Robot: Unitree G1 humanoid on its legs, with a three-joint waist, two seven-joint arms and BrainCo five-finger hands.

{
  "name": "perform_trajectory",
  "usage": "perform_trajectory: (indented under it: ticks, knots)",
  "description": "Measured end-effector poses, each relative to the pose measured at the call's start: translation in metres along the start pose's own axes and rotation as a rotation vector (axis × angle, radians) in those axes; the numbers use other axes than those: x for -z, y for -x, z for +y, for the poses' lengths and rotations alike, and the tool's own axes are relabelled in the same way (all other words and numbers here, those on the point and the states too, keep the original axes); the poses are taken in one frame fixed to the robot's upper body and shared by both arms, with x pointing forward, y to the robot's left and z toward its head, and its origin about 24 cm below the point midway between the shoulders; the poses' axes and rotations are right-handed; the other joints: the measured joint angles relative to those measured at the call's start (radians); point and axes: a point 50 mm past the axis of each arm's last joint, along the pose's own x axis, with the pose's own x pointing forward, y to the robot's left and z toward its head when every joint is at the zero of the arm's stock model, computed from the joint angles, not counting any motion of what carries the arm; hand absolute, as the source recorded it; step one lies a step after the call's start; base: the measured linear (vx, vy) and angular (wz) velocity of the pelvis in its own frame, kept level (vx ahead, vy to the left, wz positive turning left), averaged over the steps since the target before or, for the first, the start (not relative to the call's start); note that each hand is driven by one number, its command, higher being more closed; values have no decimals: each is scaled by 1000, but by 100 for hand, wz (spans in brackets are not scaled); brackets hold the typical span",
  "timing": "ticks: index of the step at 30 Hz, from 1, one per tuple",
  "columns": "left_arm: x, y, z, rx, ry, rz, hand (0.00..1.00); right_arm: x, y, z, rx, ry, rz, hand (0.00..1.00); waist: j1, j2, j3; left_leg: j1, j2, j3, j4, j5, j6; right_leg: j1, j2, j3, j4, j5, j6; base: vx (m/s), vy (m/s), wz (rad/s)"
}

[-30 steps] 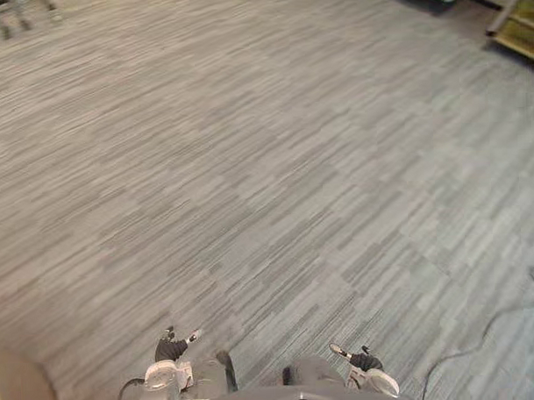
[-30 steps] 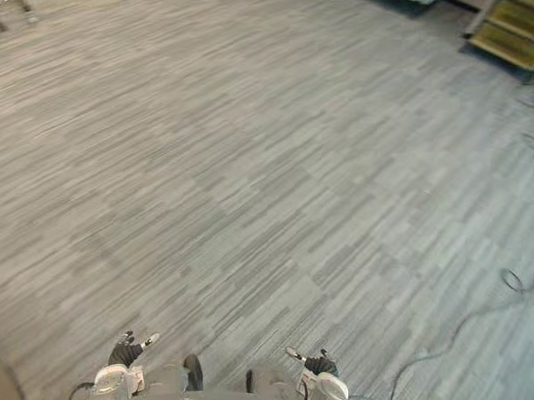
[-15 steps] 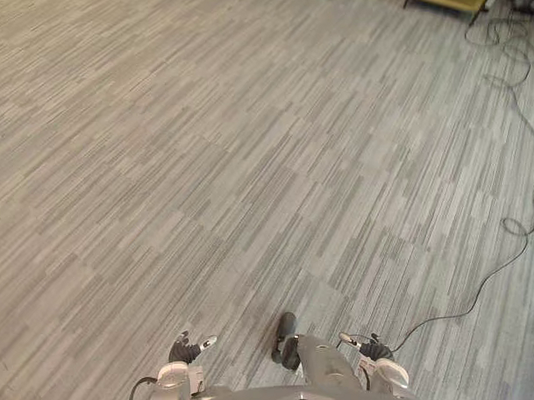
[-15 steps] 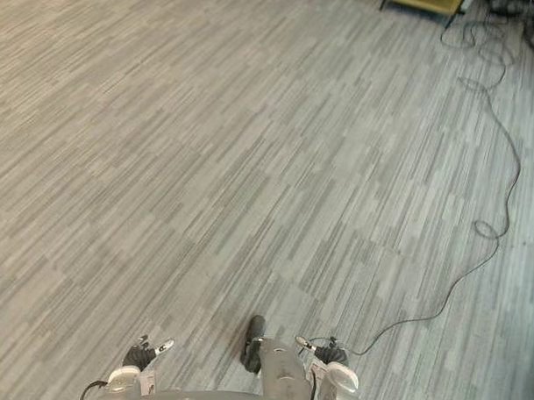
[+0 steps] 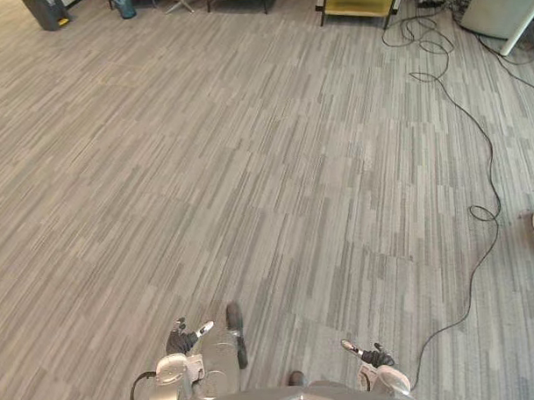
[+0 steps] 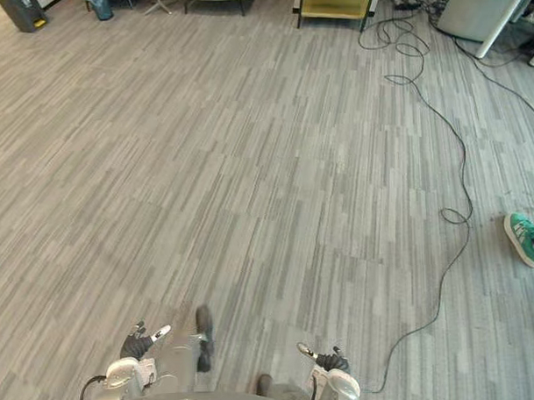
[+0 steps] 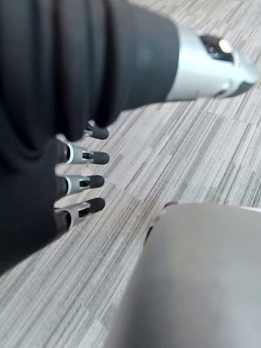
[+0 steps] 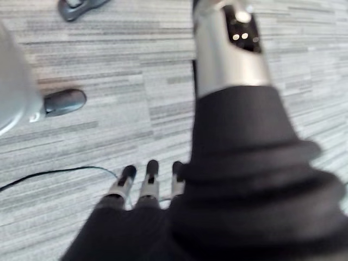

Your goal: Pick up cushions and gather them together orderly.

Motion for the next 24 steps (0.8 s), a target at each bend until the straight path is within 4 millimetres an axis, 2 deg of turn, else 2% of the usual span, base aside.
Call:
perform_trajectory:
  ticks: [1, 2, 3, 4, 5, 6, 7, 8, 9, 10, 12, 14, 15, 16, 17, 18, 19, 20, 21, 22, 23, 24]
  knots:
    - [1, 0, 2, -4, -6, 2, 0, 2, 1, 1, -3, -3, 5, 0, 0, -15, -8, 13, -18, 2, 0, 35, 27, 5, -16, 13, 5, -16, 11, 524, 244, -39]
    - [0, -1, 7, -10, -26, 2, 0, 5, 2, 7, -17, -10, 12, 0, -15, -57, -21, 10, -61, 13, 33, -7, 71, -25, -64, 38, 75, -46, 21, 630, 284, -19]
    - [0, -1, 8, -13, -26, 3, 0, 5, 2, 8, -16, -19, 10, 0, -19, -65, -24, 10, -76, 19, 64, -36, 89, -56, -85, 55, 155, -64, 50, 723, 332, -16]
    - [1, -1, 10, -20, -15, 9, 0, 11, 4, 6, -4, -42, 25, 0, -20, -78, -25, 29, -91, 53, 107, -100, 93, -114, -110, 85, 358, -104, 120, 684, 305, -30]
    - [2, -2, 13, -31, -14, 14, 0, 19, 6, 6, -4, -48, 48, 0, -13, -97, -25, 86, -115, 91, 153, -168, 122, -217, -141, 121, 667, -75, 230, 653, 263, -44]
    - [3, -1, 14, -34, -17, 21, 0, 19, 6, 7, -8, -43, 47, 0, -12, -98, -25, 128, -123, 106, 176, -215, 133, -279, -147, 131, 838, -10, 279, 618, 220, -50]
    - [7, -1, 15, -36, -30, 39, 0, 17, 6, 6, -9, -34, 41, 0, -24, -94, -22, 176, -124, 111, 190, -252, 145, -323, -159, 102, 981, 31, 277, 495, 162, -28]
    - [9, 0, 16, -34, -42, 48, 0, 17, 6, 5, -8, -33, 40, 0, -34, -92, -19, 212, -126, 107, 191, -272, 148, -348, -174, 59, 1050, 41, 270, 478, 127, -4]
    - [12, 0, 15, -31, -55, 61, 0, 18, 6, 3, -4, -30, 40, 0, -51, -89, -16, 286, -128, 98, 174, -304, 148, -394, -231, -63, 1152, 32, 196, 472, 80, 0]
    - [14, 1, 16, -33, -56, 69, 0, 16, 6, 2, 0, -24, 33, 0, -55, -81, -11, 342, -127, 97, 141, -316, 144, -430, -259, -128, 1175, 6, 122, 567, 49, -4]
    - [16, 1, 16, -32, -67, 82, 0, 13, 5, 2, -1, -21, 24, 0, -61, -79, -6, 433, -117, 94, 79, -316, 143, -465, -264, -192, 1111, -36, 94, 416, -16, -2]
    - [19, 1, 14, -25, -76, 93, 0, 10, 4, 1, -1, -17, 18, 0, -78, -74, -4, 512, -94, 84, 19, -315, 143, -506, -254, -267, 934, -77, 51, 332, -63, 15]
    - [19, 1, 14, -24, -78, 96, 0, 9, 3, 2, -2, -17, 16, 0, -82, -73, -5, 526, -85, 78, 7, -315, 143, -520, -250, -282, 871, -79, 44, 469, -137, 34]
    - [16, 0, 12, -21, -78, 89, 0, 5, 2, 3, -5, -20, 6, 0, -95, -71, -3, 560, -61, 59, -27, -316, 142, -562, -230, -297, 656, -45, 29, 374, -138, 36]
    - [15, 0, 12, -19, -79, 89, 0, 3, 2, 4, -6, -18, 2, 0, -100, -67, 0, 569, -49, 51, -35, -319, 137, -569, -217, -287, 566, -12, 27, 570, -239, 52]
    - [16, 0, 11, -16, -80, 90, 0, 0, 1, 3, -5, -16, -6, 0, -109, -61, 4, 590, -31, 33, -53, -324, 129, -573, -199, -267, 383, 72, 38, 390, -203, 42]
    - [16, 0, 11, -16, -81, 91, 0, 0, 1, 2, -3, -14, -4, 0, -111, -62, 5, 600, -26, 25, -62, -327, 124, -574, -196, -251, 290, 120, 48, 529, -301, 56]
    - [16, 0, 11, -16, -85, 93, 0, 2, 1, 0, 2, -12, 2, 0, -115, -76, 10, 625, -28, 0, -72, -334, 112, -581, -203, -213, 158, 190, 70, 440, -270, 45]
    - [16, -1, 13, -21, -88, 91, 0, 3, 1, 0, 2, -11, 7, 0, -117, -85, 14, 634, -34, -15, -73, -342, 100, -584, -215, -188, 127, 199, 74, 447, -286, 50]
    - [16, -1, 18, -30, -93, 95, 0, 6, 1, -1, 6, -10, 19, 0, -121, -106, 14, 665, -42, -39, -72, -359, 87, -595, -230, -150, 120, 218, 74, 455, -304, 35]
    - [20, 0, 15, -30, -80, 114, 0, 3, 0, -6, 18, -13, 9, 0, -127, -77, 28, 696, -16, -56, -57, -372, 85, -603, -216, -155, 208, 296, 87, 445, -306, 26]
    - [24, 1, 13, -25, -75, 126, 0, 2, 0, -9, 28, -13, 8, 0, -128, -57, 25, 693, -1, -64, -36, -371, 85, -614, -209, -162, 250, 298, 85, 561, -395, 7]
